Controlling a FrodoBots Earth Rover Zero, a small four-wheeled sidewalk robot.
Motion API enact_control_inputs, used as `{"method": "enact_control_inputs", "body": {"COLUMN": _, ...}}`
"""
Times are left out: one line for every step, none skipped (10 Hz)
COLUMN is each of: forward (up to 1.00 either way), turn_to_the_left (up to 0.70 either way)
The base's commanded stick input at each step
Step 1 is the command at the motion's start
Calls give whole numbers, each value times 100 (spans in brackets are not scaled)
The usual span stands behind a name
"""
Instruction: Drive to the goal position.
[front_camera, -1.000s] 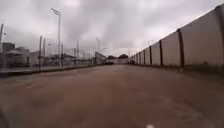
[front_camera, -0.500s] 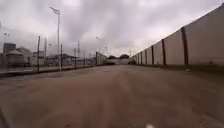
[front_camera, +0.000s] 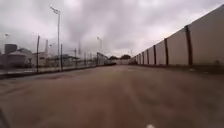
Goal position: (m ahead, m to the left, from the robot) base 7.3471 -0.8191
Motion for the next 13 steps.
{"method": "enact_control_inputs", "body": {"forward": 70, "turn_to_the_left": 0}}
{"method": "enact_control_inputs", "body": {"forward": 70, "turn_to_the_left": 0}}
{"method": "enact_control_inputs", "body": {"forward": 70, "turn_to_the_left": 0}}
{"method": "enact_control_inputs", "body": {"forward": 70, "turn_to_the_left": 0}}
{"method": "enact_control_inputs", "body": {"forward": 70, "turn_to_the_left": 0}}
{"method": "enact_control_inputs", "body": {"forward": 70, "turn_to_the_left": 0}}
{"method": "enact_control_inputs", "body": {"forward": 70, "turn_to_the_left": 0}}
{"method": "enact_control_inputs", "body": {"forward": 70, "turn_to_the_left": 0}}
{"method": "enact_control_inputs", "body": {"forward": 70, "turn_to_the_left": 0}}
{"method": "enact_control_inputs", "body": {"forward": 70, "turn_to_the_left": 0}}
{"method": "enact_control_inputs", "body": {"forward": 70, "turn_to_the_left": 0}}
{"method": "enact_control_inputs", "body": {"forward": 70, "turn_to_the_left": 0}}
{"method": "enact_control_inputs", "body": {"forward": 70, "turn_to_the_left": 0}}
